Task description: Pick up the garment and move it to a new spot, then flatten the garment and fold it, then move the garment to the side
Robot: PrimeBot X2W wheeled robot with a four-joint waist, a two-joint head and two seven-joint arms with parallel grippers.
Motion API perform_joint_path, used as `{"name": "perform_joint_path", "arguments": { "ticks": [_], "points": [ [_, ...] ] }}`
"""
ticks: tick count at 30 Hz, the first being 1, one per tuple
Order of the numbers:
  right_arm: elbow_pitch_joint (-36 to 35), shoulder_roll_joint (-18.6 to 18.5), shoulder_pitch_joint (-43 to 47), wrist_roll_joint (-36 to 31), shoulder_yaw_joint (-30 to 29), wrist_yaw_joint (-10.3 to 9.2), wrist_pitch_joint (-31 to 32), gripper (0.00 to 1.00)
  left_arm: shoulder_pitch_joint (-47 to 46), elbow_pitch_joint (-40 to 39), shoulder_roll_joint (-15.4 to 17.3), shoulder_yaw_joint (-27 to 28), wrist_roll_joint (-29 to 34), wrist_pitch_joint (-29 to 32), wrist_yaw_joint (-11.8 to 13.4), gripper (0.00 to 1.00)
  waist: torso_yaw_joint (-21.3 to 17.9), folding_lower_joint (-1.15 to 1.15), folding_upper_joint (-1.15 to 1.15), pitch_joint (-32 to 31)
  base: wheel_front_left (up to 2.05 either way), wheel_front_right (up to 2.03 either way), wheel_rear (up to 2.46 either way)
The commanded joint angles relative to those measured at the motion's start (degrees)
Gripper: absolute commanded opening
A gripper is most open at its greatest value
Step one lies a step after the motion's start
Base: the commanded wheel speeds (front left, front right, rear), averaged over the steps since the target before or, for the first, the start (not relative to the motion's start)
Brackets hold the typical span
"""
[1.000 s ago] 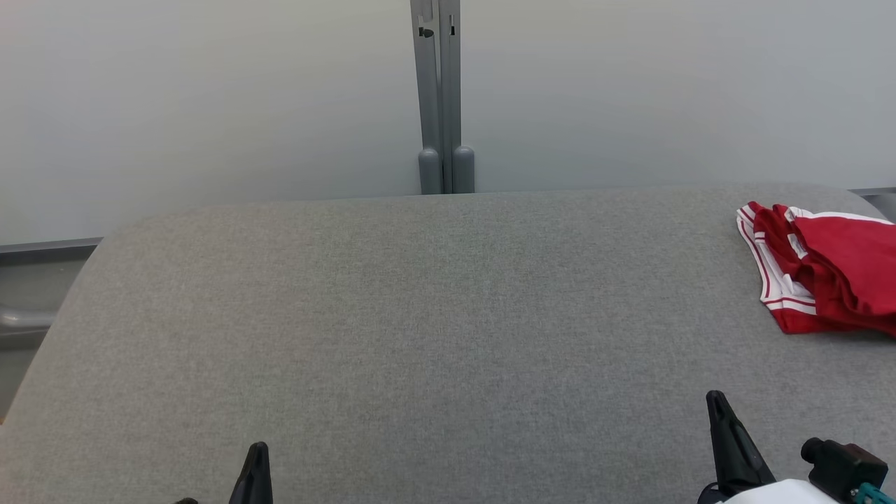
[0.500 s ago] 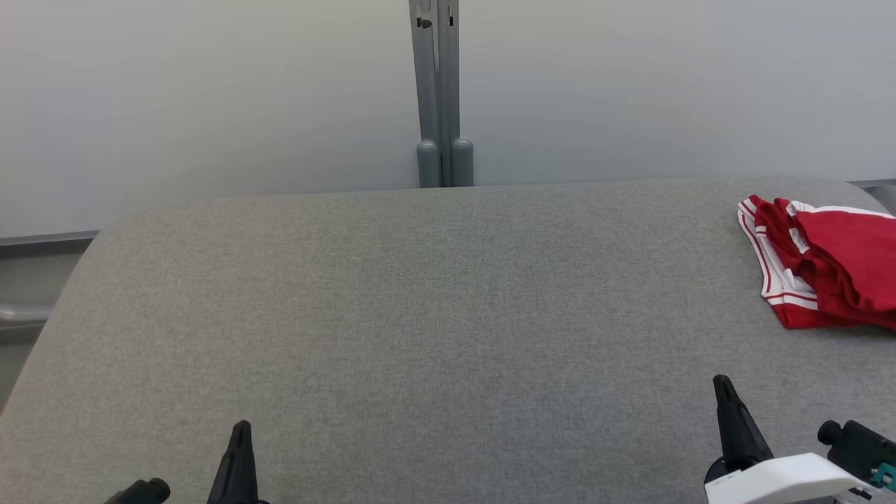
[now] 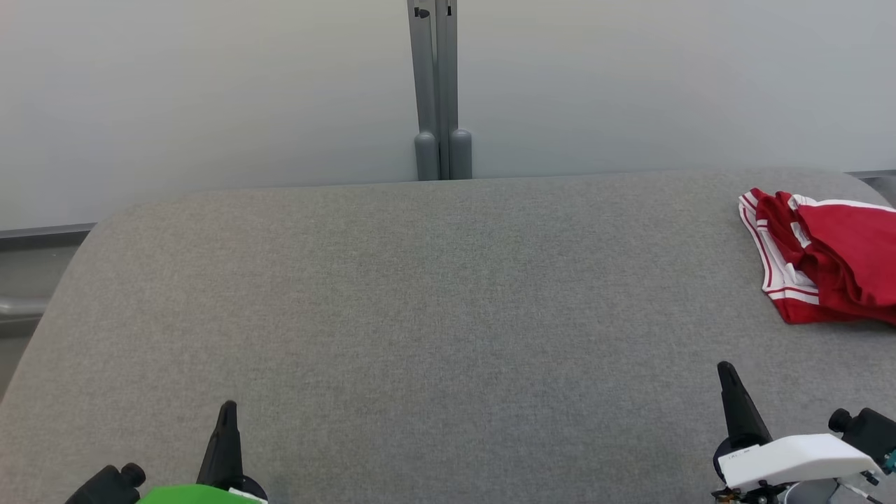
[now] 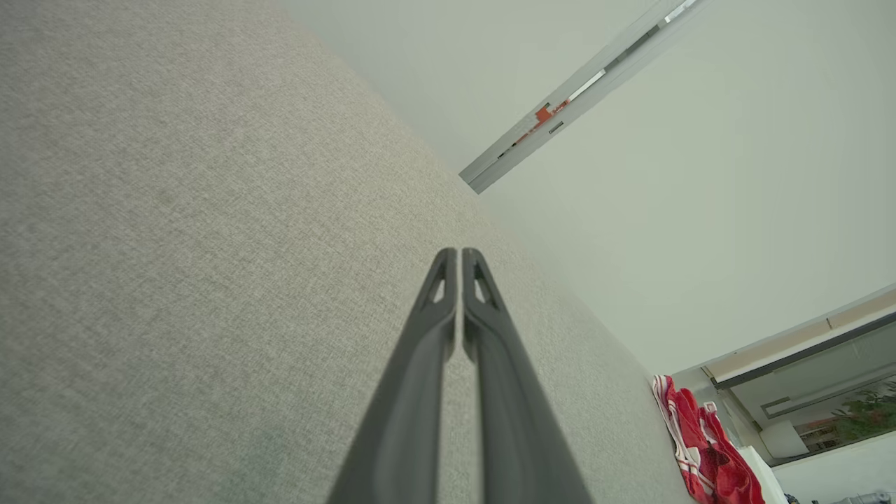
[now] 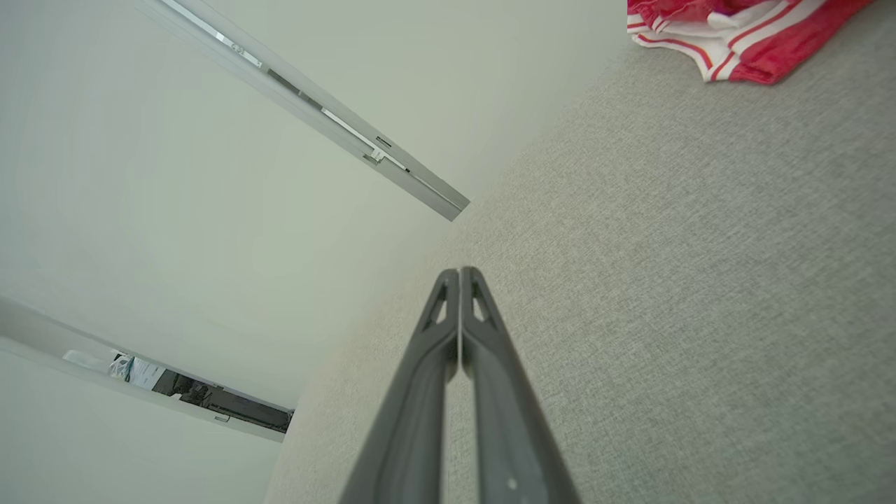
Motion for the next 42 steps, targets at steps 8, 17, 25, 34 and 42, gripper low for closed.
{"name": "perform_joint_path", "arguments": {
  "ticks": [8,17,25,34,42],
  "points": [
    [0.4,-0.3,-2.9,6.4,-0.9,-0.02,1.7,0.00,-3.1,0.0,0.5,1.3,-6.6,1.5,-0.8,0.00,-0.1,0.00,0.00,0.5,0.00,0.00,0.00],
    [1.4,-0.3,-4.3,11.8,-1.6,-0.03,3.1,0.00,-4.6,0.5,0.5,2.3,-12.2,3.0,-1.2,0.00,-0.2,0.00,0.00,1.1,0.00,0.00,0.00],
    [2.1,-0.2,-5.4,16.2,-2.2,-0.02,4.4,0.00,-5.8,0.9,0.5,3.2,-16.7,4.2,-1.5,0.00,-0.2,0.00,0.00,1.6,0.00,0.00,0.00],
    [2.8,-0.1,-6.6,20.8,-2.8,-0.03,5.6,0.00,-7.1,1.3,0.5,4.1,-21.2,5.5,-1.9,0.00,-0.3,0.00,0.00,2.2,0.00,0.00,0.00],
    [3.5,0.0,-7.6,24.6,-3.4,-0.02,6.7,0.00,-8.1,1.7,0.4,4.9,-25.2,6.6,-2.3,0.00,-0.4,0.00,0.00,2.7,0.00,0.00,0.00]
  ]
}}
